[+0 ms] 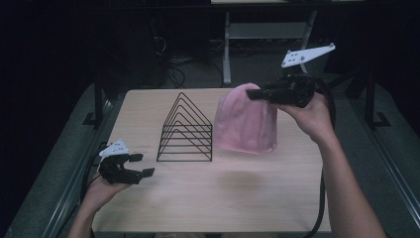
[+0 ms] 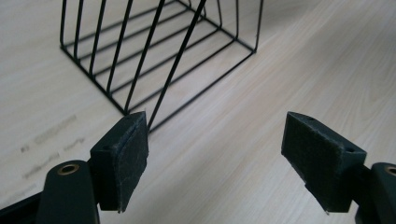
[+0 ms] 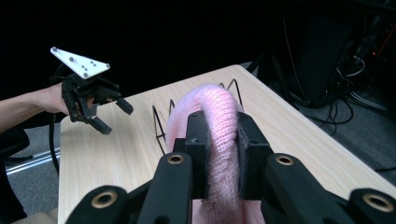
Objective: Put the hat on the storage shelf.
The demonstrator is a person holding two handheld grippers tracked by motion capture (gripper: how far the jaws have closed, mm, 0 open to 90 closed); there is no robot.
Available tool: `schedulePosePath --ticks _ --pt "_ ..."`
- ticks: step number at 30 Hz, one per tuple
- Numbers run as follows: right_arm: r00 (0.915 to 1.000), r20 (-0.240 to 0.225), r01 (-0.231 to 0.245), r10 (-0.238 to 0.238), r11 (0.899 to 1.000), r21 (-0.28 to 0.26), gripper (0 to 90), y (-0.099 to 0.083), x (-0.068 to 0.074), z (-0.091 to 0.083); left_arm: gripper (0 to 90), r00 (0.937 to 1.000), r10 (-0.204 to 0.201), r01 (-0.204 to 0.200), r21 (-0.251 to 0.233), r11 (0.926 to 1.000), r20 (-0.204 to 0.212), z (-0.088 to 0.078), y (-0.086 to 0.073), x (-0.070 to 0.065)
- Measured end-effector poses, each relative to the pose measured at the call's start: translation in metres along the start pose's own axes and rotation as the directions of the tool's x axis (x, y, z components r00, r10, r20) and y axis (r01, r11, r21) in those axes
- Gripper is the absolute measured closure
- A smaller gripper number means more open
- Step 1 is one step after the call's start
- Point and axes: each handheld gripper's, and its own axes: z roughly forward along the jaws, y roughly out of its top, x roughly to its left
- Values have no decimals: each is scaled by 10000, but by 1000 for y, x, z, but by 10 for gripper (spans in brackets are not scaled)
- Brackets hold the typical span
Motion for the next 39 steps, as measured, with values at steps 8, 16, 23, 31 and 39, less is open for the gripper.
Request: schedulePosePath --ticks 8,16,23,31,39 --pt "9995 -145 268 -270 9995 -164 775 18 7 2 226 9992 309 -307 -76 9995 250 -5 19 -3" --pt "9981 -279 533 -541 9982 -268 775 36 15 8 231 9959 685 -681 -96 9976 594 -4 37 -7" --pt "9963 -451 722 -736 9968 -333 775 50 20 19 236 9904 1050 -1027 -297 9943 902 -7 55 -12" --pt "9931 -647 958 -978 9949 -321 775 64 25 34 237 9869 1268 -1246 -287 9918 996 -8 72 -13" --pt "9907 -816 1066 -1089 9938 -320 774 74 30 48 257 9781 1511 -1526 -5 9883 1434 -7 85 -11"
